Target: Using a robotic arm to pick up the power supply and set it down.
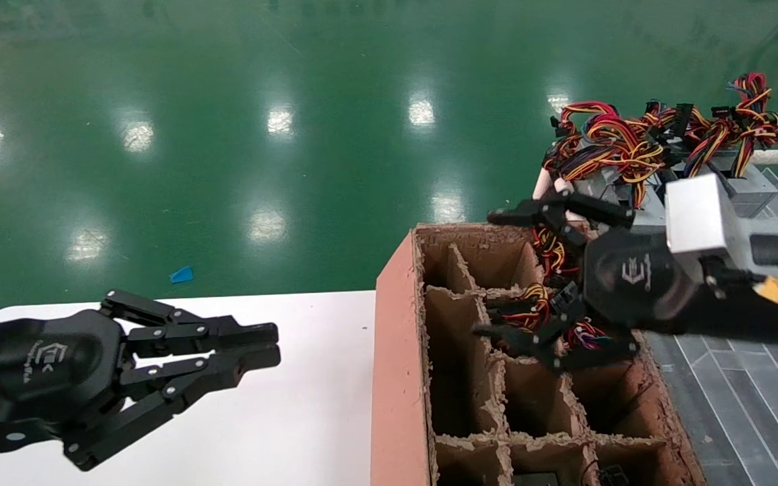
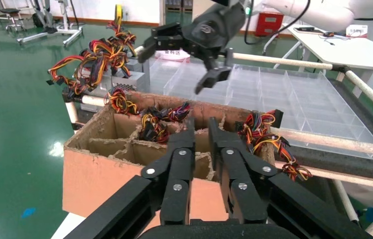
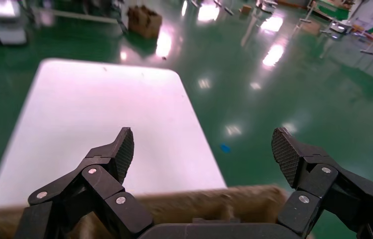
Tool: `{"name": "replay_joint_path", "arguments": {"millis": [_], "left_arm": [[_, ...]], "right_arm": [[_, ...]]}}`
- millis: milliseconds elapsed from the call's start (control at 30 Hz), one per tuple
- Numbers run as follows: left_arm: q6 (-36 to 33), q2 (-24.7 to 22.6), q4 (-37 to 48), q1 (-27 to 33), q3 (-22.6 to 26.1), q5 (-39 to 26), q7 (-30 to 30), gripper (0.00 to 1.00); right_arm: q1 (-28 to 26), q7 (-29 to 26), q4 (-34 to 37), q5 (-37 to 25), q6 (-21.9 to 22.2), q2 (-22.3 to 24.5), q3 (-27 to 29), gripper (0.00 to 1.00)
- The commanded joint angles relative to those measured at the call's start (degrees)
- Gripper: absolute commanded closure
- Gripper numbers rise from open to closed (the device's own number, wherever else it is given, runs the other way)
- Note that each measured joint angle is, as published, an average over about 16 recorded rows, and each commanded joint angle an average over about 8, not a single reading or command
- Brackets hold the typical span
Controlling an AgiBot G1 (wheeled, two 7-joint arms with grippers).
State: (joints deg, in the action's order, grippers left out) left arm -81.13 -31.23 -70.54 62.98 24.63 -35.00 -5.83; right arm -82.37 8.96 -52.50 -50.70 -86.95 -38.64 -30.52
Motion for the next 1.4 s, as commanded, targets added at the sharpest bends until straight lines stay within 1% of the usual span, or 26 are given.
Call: {"name": "replay_joint_path", "arguments": {"millis": [33,467,667,800,1400], "left_arm": [[0.0,0.0,0.0,0.0,0.0,0.0,0.0,0.00],[0.0,0.0,0.0,0.0,0.0,0.0,0.0,0.00],[0.0,0.0,0.0,0.0,0.0,0.0,0.0,0.00],[0.0,0.0,0.0,0.0,0.0,0.0,0.0,0.00],[0.0,0.0,0.0,0.0,0.0,0.0,0.0,0.00]], "right_arm": [[2.3,-2.2,-2.3,1.0,0.1,0.4,1.6,0.00],[17.0,-16.1,-17.2,7.2,1.0,3.0,11.8,0.00],[21.9,-20.2,-22.1,9.2,1.3,3.8,15.1,0.00],[22.8,-20.7,-23.0,9.7,1.3,4.0,15.8,0.00],[21.1,-19.7,-21.3,9.0,1.3,3.7,14.7,0.00]]}}
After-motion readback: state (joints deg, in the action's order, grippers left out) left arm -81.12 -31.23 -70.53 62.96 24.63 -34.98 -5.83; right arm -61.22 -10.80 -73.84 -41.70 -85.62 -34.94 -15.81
